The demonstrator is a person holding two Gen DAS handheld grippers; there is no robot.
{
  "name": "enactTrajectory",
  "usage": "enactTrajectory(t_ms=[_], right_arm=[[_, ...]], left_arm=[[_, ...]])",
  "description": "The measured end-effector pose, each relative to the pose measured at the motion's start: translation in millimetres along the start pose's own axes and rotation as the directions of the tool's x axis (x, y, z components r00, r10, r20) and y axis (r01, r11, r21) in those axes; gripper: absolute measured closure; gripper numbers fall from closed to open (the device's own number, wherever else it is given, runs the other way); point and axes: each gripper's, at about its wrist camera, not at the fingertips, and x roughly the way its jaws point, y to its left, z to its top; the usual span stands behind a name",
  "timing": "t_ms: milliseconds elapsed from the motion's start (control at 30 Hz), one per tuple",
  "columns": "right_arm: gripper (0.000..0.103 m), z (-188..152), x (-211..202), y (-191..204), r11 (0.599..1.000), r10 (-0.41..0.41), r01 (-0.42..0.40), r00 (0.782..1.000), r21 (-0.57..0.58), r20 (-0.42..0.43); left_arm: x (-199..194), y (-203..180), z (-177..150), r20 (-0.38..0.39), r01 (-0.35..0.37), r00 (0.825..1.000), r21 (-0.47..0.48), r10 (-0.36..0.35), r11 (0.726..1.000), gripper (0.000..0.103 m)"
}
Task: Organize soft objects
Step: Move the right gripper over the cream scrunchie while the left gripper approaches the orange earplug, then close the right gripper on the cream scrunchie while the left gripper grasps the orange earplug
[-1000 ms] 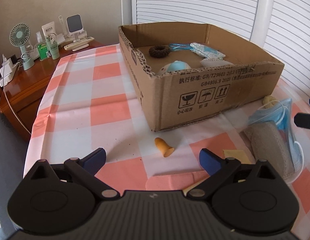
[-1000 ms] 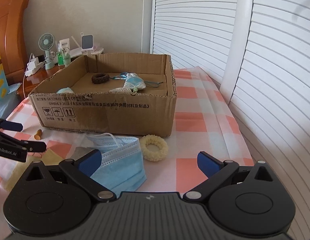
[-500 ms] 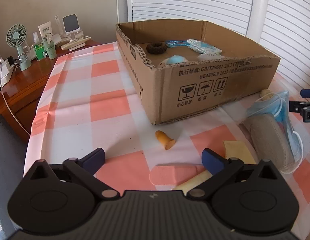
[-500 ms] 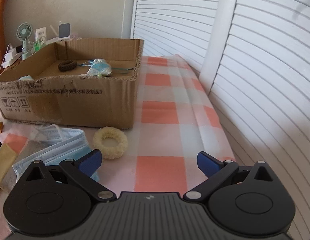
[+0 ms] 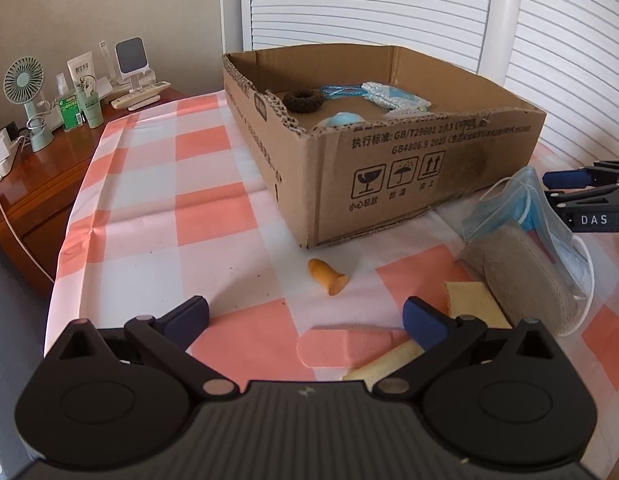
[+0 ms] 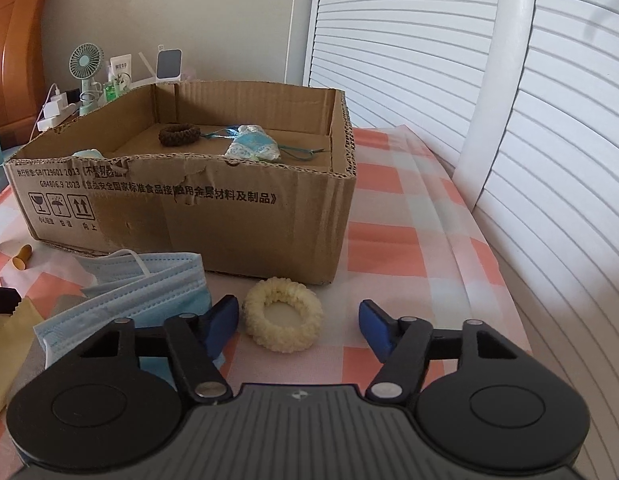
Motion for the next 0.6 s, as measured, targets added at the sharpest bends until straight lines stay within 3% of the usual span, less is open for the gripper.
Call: enactTrajectory(t_ms=[67, 100, 333, 433, 500, 600], right_arm=[[0.054, 0.2, -0.5, -1.3, 1.000, -0.007, 0.007, 1.000, 0.005, 0.004], [0.056, 0.5, -0.3, -2.3, 1.000, -0.010, 0.010, 1.000, 0.009, 0.005], [0.058, 0.0, -0.6, -4.9, 1.000, -0.011, 0.011, 1.000, 0.014, 0.005], [0.058, -0.3, -0.9, -5.3, 1.000, 0.004, -0.004, 1.000, 0.009, 0.004], [0.058, -0.6, -1.2, -6.1, 1.000, 0.008, -0.008, 1.000, 0.007, 0.004], [0.058, -0.9, -1.5, -6.6, 1.000, 0.015, -0.015, 1.000, 0.010, 0.005]], left_arm=[[-0.4, 1.1, 0.2, 0.001, 0.005, 1.000, 0.005, -0.005, 1.000, 0.000], [-0.5, 1.3, 0.1, 0.002, 0.006, 1.000, 0.007, -0.006, 1.000, 0.000], [-0.2, 4.3, 8.2, -0.031, 0.059, 0.998, 0.095, -0.057, 0.994, 0.001], [2.1, 1.6, 12.7, -0.037, 0.102, 0.995, 0.166, -0.097, 0.981, 0.007], [3.9, 1.3, 16.5, -0.051, 0.151, 0.988, 0.180, -0.144, 0.972, 0.019], [7.4, 1.3, 22.1, -0.063, 0.192, 0.981, 0.183, -0.183, 0.964, 0.023]])
